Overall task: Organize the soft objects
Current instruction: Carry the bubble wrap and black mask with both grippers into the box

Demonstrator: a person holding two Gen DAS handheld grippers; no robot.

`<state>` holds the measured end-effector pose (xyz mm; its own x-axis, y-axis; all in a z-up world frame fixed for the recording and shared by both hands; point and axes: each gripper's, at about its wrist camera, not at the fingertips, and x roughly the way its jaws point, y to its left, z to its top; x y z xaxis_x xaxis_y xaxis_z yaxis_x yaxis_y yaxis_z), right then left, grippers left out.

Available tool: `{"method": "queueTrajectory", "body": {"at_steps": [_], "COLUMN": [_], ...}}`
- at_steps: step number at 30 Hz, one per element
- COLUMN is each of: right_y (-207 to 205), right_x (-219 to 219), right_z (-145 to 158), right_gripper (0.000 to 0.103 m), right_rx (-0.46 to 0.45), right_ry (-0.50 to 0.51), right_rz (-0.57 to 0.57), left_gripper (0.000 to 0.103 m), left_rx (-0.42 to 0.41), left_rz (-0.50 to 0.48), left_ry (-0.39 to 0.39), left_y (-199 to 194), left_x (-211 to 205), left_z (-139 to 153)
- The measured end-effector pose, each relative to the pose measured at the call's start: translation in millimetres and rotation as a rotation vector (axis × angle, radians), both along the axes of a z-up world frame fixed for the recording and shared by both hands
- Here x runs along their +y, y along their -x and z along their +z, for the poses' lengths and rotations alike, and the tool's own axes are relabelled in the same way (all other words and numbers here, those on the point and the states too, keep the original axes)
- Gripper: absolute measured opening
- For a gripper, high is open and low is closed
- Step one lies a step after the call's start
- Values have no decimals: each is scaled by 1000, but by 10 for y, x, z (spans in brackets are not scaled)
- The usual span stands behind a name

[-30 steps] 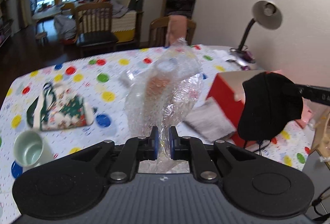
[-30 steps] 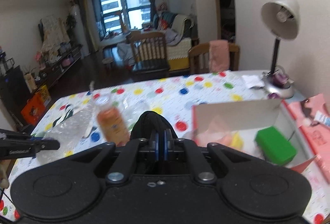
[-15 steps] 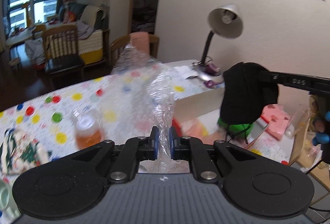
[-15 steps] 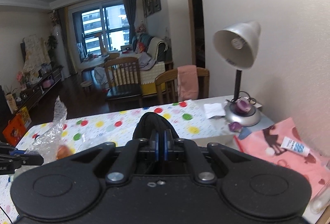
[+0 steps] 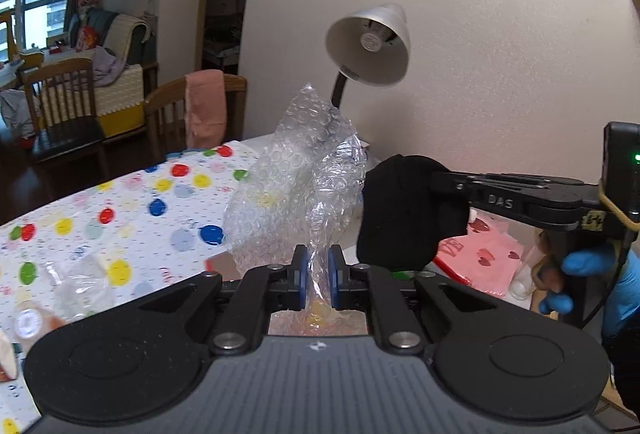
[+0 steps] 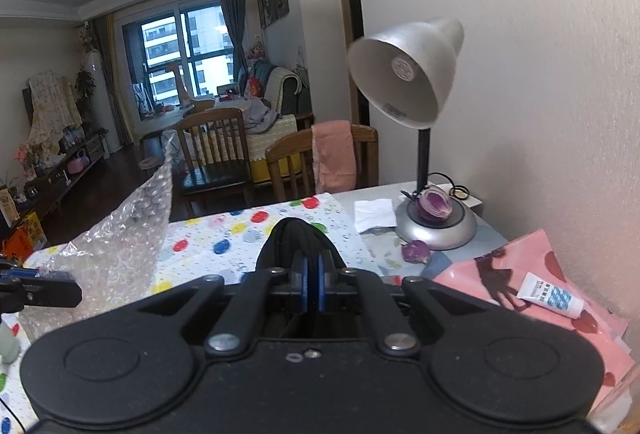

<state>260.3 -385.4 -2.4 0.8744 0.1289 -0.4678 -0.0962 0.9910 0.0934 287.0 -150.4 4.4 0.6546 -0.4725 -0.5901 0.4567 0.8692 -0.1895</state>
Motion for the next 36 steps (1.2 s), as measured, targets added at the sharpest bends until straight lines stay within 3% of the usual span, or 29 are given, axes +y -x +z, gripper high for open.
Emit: {"method": "queueTrajectory", "body": {"at_steps": [6, 14, 25, 31, 36], "right_y": [-155, -304, -469, -543, -589], "right_x": [-214, -327, -254, -191, -212], "right_z": [-151, -380, -674, -860, -956], "right_gripper": [4, 4, 4, 4, 9], "right_rx": [47, 109, 245, 314, 351], "right_ry": [-25, -20, 40, 89, 63], "right_rz": [-12, -6, 47, 85, 94], "left_gripper": [10, 10, 10, 10, 10], "left_rx": [59, 77, 251, 310, 356], "left_rz": [-11, -21, 25, 25, 17], "left_ry": [11, 46, -69, -116, -151], "left_y": [-217, -470, -723, -760, -763], "left_x": [-272, -528, -617, -673, -722], "left_z": [-233, -414, -1155, -1384, -1539]}}
